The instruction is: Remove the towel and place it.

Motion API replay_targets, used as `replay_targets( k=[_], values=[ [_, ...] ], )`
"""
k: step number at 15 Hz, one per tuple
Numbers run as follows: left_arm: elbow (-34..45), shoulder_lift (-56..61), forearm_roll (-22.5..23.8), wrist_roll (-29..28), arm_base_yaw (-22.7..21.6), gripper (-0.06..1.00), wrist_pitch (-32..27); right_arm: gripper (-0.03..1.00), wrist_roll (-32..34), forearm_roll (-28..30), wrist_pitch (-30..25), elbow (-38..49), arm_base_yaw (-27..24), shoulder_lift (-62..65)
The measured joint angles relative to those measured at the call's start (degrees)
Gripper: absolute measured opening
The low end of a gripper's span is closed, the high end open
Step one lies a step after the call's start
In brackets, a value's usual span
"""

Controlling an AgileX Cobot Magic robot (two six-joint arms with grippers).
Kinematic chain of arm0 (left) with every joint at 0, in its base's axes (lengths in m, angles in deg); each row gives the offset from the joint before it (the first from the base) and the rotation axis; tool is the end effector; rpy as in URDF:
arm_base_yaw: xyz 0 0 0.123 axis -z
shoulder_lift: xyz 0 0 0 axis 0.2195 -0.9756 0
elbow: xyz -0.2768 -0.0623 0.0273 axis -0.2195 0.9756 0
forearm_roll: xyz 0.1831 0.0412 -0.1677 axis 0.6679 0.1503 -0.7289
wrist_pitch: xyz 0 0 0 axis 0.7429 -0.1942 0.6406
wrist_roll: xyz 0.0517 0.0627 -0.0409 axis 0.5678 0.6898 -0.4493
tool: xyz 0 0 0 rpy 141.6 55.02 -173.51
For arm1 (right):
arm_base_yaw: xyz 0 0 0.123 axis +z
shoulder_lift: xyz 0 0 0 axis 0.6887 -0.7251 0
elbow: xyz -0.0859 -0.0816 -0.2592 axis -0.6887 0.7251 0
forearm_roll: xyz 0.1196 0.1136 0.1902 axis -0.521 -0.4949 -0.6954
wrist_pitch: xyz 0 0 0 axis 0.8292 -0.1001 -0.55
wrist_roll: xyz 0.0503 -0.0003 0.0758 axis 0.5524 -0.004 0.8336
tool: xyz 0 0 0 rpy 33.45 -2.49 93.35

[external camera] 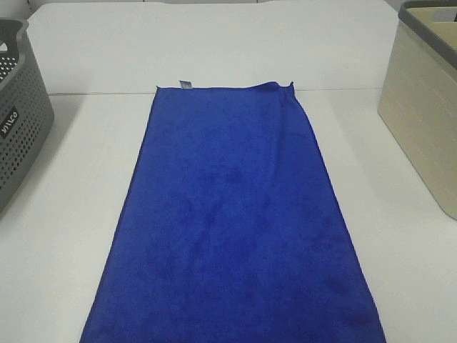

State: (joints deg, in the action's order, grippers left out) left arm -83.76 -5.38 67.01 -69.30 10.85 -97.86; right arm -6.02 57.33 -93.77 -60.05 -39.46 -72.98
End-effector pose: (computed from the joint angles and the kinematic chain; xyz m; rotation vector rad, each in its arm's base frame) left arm 0.0006 -0.0033 0.2808 -0.0320 2.1007 -0.0304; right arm -0.0022 -0.0107 0.2604 0.0033 2.1328 -0.0755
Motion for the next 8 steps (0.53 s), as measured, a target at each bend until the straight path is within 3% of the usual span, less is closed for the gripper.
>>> replay_targets(
  k=[8],
  values=[
    [0.0,0.0,0.0,0.0,0.0,0.74,0.0,0.8,0.0,0.0,0.0,0.0,0.0,0.0]
  ],
)
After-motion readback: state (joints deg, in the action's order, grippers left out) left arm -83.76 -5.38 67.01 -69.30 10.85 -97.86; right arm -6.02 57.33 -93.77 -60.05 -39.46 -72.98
